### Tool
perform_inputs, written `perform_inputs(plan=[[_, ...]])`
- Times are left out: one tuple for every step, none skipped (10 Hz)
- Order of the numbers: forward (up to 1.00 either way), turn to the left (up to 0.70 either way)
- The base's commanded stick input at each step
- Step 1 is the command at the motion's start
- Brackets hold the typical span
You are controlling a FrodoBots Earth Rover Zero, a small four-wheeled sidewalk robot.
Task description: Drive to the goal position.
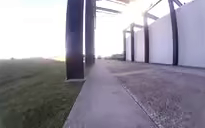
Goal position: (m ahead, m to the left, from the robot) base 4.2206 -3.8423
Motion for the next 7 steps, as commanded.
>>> perform_inputs(plan=[[0.70,-0.13],[0.70,-0.13],[0.70,-0.15],[0.70,-0.16],[0.70,-0.16],[0.70,-0.16],[0.70,-0.16]])
